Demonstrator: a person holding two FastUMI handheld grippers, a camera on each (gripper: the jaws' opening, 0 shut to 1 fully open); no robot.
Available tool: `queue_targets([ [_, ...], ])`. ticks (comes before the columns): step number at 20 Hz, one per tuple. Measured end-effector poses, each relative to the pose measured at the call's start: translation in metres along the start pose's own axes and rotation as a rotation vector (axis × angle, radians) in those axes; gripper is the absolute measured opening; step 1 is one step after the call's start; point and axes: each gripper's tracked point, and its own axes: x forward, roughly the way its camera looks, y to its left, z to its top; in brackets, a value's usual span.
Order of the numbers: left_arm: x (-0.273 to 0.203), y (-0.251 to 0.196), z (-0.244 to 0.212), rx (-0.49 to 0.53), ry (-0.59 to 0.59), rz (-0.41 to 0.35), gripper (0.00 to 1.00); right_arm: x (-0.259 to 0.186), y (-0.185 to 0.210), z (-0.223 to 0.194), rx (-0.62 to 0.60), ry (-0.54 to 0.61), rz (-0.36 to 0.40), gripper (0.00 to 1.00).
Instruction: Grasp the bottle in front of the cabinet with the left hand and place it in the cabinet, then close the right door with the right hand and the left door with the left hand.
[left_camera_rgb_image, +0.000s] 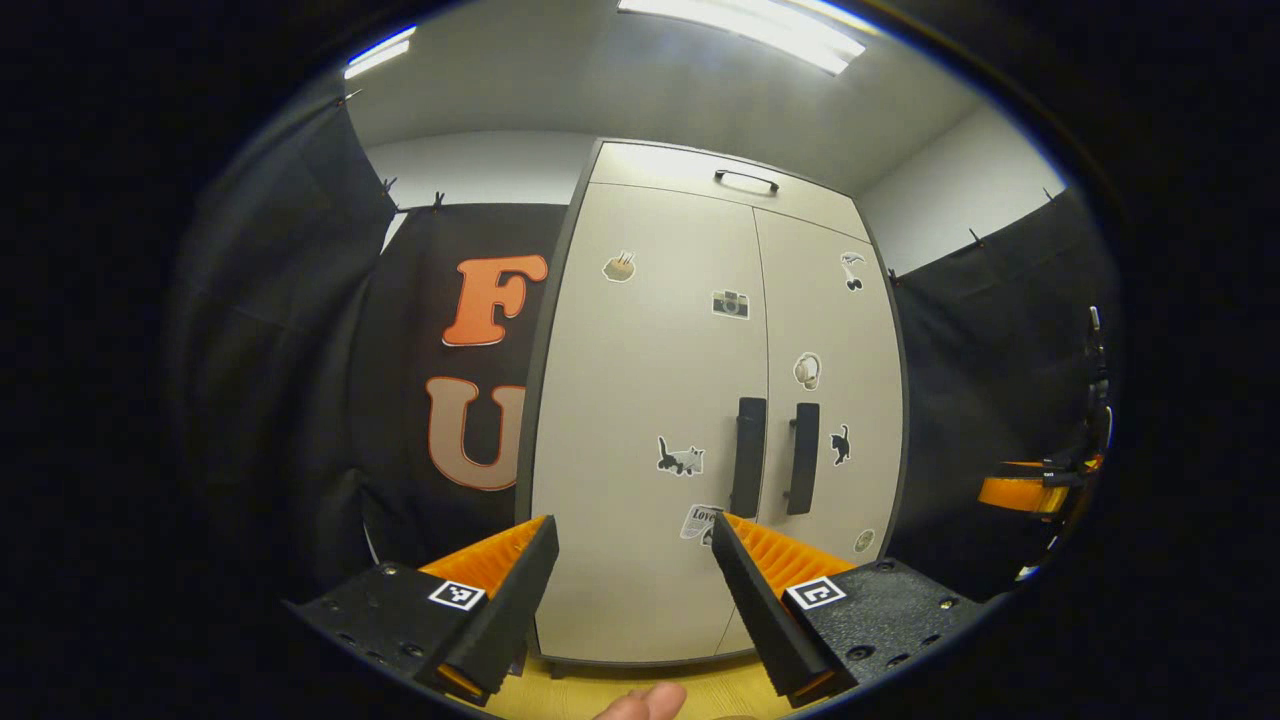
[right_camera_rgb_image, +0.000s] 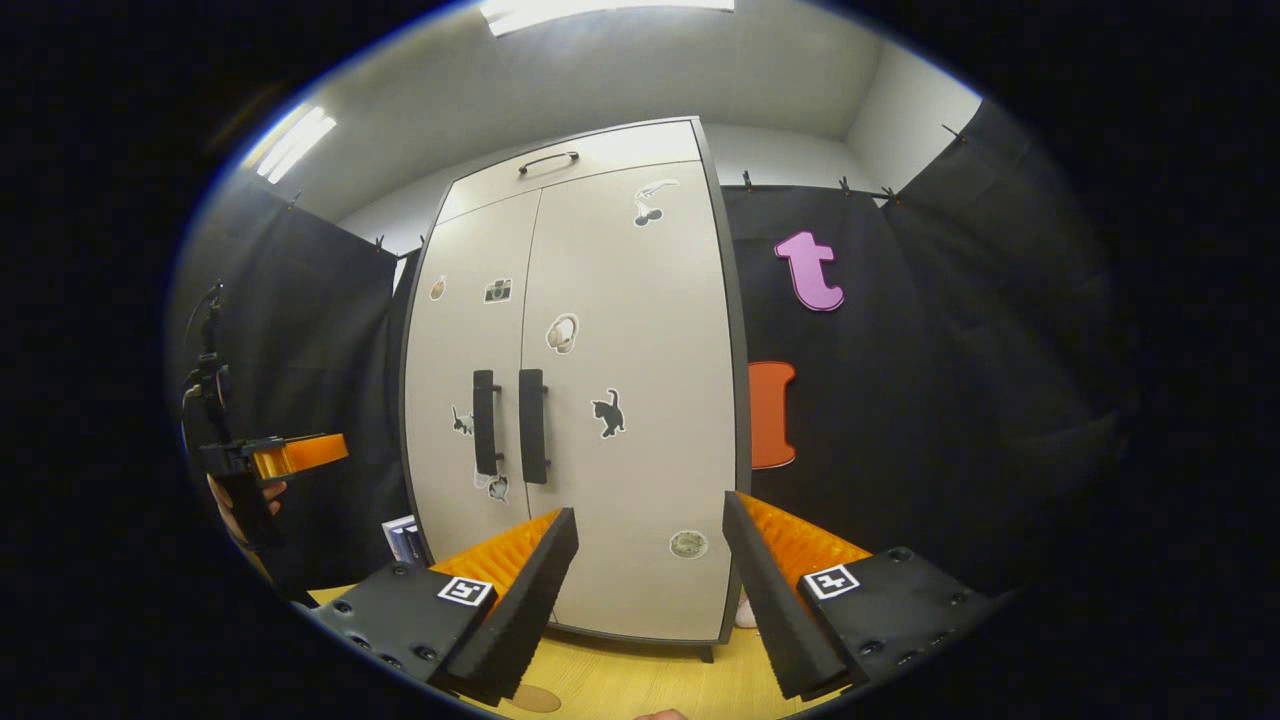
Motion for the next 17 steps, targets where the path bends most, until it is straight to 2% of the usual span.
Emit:
queue_targets([
  [17,0.003,0.012,-0.001,0.019,-0.003,0.032,0.94,-0.009,-0.006,0.003,-0.026,0.003,-0.021,0.97],
])
